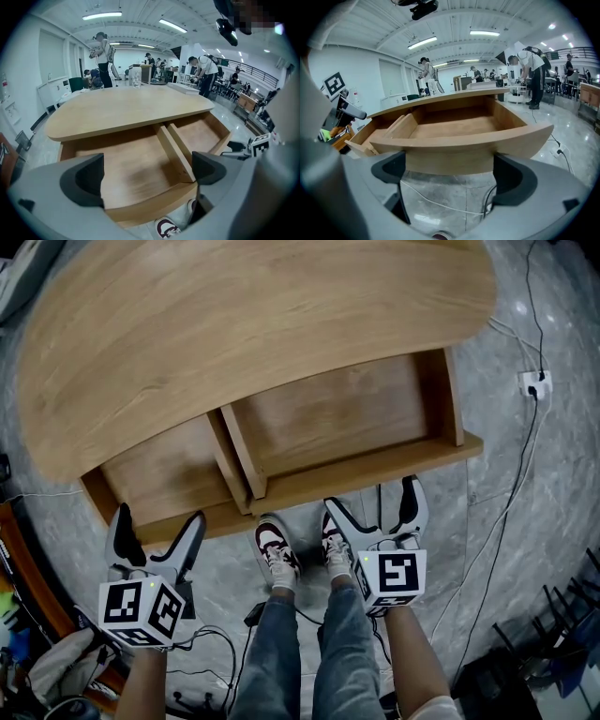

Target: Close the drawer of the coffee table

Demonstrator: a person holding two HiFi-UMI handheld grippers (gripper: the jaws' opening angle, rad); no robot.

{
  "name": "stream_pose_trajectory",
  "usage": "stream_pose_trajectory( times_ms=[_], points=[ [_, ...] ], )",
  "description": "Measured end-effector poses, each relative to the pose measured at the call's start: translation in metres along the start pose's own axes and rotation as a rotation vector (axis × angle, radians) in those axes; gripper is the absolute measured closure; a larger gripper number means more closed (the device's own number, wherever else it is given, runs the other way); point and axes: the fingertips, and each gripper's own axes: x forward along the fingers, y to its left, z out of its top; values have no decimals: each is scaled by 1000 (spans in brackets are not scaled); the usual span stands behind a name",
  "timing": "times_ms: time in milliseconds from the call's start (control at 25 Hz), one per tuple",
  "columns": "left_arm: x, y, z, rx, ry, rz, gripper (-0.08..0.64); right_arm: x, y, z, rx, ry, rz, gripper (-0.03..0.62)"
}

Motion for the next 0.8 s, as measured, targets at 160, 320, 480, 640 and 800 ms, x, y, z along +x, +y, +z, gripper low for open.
stream_pose_trajectory(
  times_ms=[160, 320, 480, 640, 800],
  points=[
    [0, 2, 1, 7, -2, -2, -16, -1, 0, 1, 0, 9, -3, 6],
    [1, 3, 3, 8, -4, -2, -15, -4, -1, 11, -11, -18, -3, 8],
    [0, 5, 2, -9, -4, 1, -17, -4, -2, 19, -19, -23, 9, 8],
    [-2, 4, 2, -4, -3, 0, -15, -6, -2, 21, -19, -20, 11, 8],
    [-1, -3, 3, 29, -10, -11, -15, -7, -2, 29, -18, -48, 3, 9]
  ],
)
